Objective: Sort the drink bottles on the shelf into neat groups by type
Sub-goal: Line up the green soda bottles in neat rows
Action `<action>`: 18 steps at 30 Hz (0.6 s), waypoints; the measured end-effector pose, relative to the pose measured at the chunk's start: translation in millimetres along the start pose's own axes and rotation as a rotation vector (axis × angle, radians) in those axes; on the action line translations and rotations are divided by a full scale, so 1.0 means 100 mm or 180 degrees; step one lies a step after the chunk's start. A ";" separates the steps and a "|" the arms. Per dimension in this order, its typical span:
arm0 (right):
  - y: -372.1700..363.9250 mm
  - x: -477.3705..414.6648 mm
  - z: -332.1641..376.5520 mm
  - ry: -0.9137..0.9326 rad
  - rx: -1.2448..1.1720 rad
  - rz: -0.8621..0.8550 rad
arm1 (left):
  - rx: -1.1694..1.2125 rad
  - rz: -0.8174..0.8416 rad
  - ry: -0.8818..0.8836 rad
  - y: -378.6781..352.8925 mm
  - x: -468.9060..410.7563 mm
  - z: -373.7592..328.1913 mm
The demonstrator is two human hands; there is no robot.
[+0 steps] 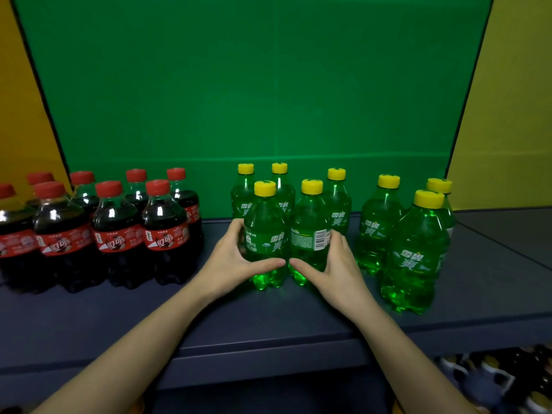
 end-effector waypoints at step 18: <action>-0.15 -0.23 0.09 0.0112 -0.0559 0.0639 | 0.0098 -0.0164 0.0118 0.21 -0.01 0.09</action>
Point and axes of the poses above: each hand's wrist, its own x-axis away from the middle knuckle, its own y-axis out of the back of the hand, z = x × y, the point moved 1 cm from there along -x, towards the middle knuckle, and after that the axes turned 14 degrees about x, right-handed, at the moved point
